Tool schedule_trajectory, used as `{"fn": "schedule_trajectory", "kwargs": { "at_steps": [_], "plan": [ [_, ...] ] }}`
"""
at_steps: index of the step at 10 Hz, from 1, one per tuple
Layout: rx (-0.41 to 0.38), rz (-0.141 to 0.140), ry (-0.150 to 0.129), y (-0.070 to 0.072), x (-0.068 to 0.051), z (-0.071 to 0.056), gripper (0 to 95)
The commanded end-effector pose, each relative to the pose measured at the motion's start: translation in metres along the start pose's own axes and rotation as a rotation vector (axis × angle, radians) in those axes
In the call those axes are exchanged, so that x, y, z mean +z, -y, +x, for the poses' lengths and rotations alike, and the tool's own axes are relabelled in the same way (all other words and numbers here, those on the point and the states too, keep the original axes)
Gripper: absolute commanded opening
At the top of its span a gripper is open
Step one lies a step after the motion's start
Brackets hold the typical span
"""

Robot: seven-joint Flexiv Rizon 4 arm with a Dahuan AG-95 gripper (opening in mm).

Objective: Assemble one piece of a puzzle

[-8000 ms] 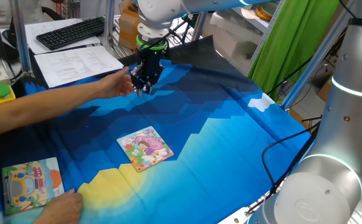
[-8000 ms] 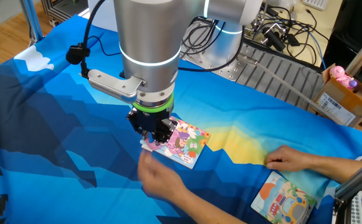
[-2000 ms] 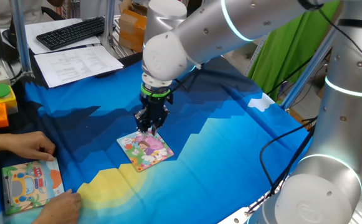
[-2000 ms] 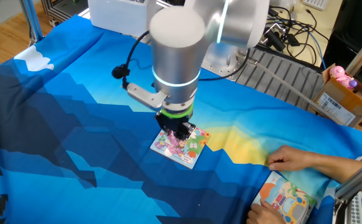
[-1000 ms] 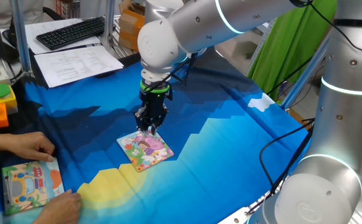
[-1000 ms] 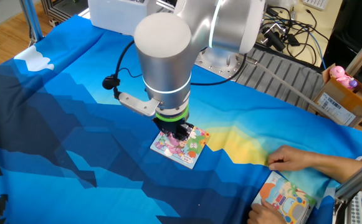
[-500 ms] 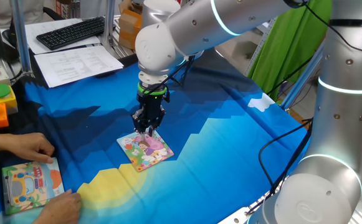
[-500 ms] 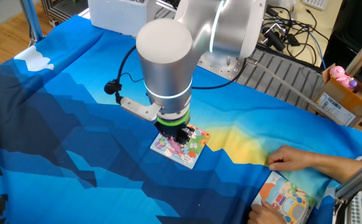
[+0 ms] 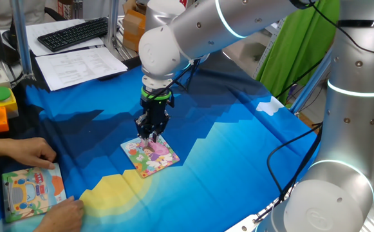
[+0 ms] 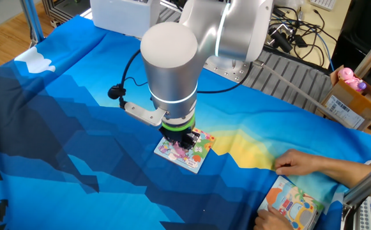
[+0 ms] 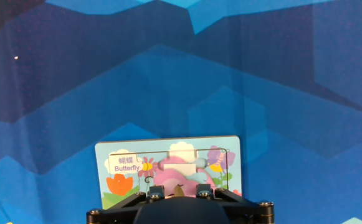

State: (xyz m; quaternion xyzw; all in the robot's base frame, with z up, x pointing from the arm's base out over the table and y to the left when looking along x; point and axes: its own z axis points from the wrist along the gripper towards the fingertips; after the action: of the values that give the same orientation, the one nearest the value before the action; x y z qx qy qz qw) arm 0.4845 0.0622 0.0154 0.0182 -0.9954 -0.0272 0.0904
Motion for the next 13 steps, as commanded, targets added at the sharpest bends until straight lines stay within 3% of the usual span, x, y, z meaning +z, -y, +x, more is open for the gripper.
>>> {"fn": "schedule_trajectory", "kwargs": {
  "at_steps": [1,7,9,13],
  "plan": [
    [-0.001,0.002,0.006,-0.0003,0.0018,-0.0009,0.0],
    [-0.003,0.020,0.010,0.0008,0.0090,-0.0052,0.0],
    [-0.017,0.039,-0.002,0.0012,0.0086,-0.0050,0.0],
    [-0.030,0.053,-0.009,0.0010,0.0101,-0.0034,0.0]
  ]
}}
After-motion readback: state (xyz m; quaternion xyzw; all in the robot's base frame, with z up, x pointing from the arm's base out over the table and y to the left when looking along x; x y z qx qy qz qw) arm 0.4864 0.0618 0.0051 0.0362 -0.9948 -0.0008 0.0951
